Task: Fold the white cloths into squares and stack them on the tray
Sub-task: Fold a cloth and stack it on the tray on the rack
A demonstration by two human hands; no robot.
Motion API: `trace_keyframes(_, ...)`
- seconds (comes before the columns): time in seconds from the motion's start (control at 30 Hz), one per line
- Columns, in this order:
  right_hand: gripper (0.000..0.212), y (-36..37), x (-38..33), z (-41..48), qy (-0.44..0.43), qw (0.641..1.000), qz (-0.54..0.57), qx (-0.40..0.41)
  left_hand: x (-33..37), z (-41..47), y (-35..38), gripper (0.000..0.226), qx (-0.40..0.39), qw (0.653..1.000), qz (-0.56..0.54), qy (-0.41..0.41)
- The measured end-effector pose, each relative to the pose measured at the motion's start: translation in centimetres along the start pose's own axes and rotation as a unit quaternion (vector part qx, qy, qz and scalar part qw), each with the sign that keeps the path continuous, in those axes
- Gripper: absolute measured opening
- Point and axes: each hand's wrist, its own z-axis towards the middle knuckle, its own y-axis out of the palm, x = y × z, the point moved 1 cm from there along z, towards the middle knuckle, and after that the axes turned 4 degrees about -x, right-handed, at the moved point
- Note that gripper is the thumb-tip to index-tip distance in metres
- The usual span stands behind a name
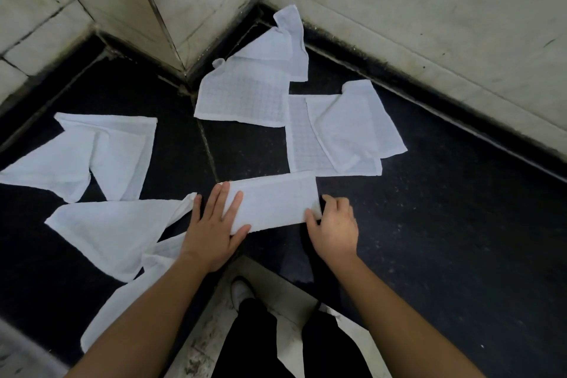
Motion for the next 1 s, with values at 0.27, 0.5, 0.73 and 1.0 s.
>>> trace_keyframes(0.27,0.016,-2.0,-2.1,2.9,0.184,0.956,0.183,-0.134,0.6,0.4,-1.3,0.075,-0.023,1.0,0.009,-0.01)
trace_keyframes(0.5,0.032,-5.0,2.6,3.8,0.245,0.858,0.402,-0.207,5.1,0.0,-1.5,0.074,-0.03,0.998,-0.037,-0.044)
trace_keyframes(0.73,0.012,-9.5,7.9,3.7,0.201,0.903,0.345,-0.16,13.6,-1.8,-1.2,0.067,-0.089,0.992,-0.073,-0.052)
trace_keyframes(1.0,0.013,-10.4,5.3,2.0,0.023,0.989,0.116,-0.09,11.4,3.0,-4.7,0.052,-0.029,0.98,-0.176,-0.085)
